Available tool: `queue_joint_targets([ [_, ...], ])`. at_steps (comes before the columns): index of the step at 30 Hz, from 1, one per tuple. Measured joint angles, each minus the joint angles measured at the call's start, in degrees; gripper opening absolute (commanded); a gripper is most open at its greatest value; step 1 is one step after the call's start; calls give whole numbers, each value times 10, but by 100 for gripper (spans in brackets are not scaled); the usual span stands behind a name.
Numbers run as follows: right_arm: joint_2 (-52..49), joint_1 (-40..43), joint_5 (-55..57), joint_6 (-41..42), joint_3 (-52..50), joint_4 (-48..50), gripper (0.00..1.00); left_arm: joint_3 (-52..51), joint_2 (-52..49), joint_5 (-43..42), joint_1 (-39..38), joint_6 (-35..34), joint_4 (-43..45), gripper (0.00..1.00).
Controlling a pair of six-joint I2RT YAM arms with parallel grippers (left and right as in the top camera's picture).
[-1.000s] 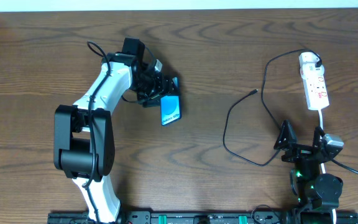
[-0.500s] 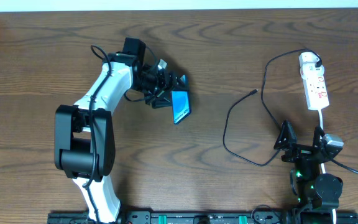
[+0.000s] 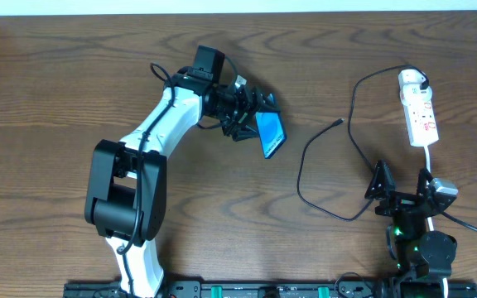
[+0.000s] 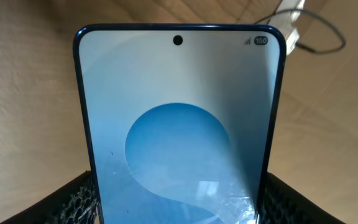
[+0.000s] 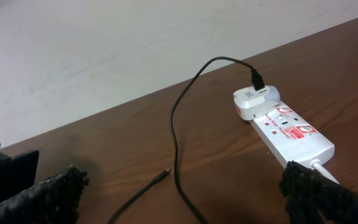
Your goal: Plug charger to phone and switch on socket
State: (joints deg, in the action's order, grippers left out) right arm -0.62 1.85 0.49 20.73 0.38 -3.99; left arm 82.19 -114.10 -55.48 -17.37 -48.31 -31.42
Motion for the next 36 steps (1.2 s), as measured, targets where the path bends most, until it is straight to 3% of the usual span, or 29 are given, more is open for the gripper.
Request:
queue_joint_targets([
  [3, 0, 0, 0, 0, 0, 0, 99, 0, 0, -5, -2, -56, 4, 58],
  [9, 0, 0, 0, 0, 0, 0, 99, 0, 0, -46, -2, -102, 7, 58],
  [18, 0, 0, 0, 0, 0, 0, 99, 0, 0, -107, -2, -117, 8, 58],
  [36, 0, 0, 0, 0, 0, 0, 99, 0, 0, -120, -2, -119, 8, 59],
])
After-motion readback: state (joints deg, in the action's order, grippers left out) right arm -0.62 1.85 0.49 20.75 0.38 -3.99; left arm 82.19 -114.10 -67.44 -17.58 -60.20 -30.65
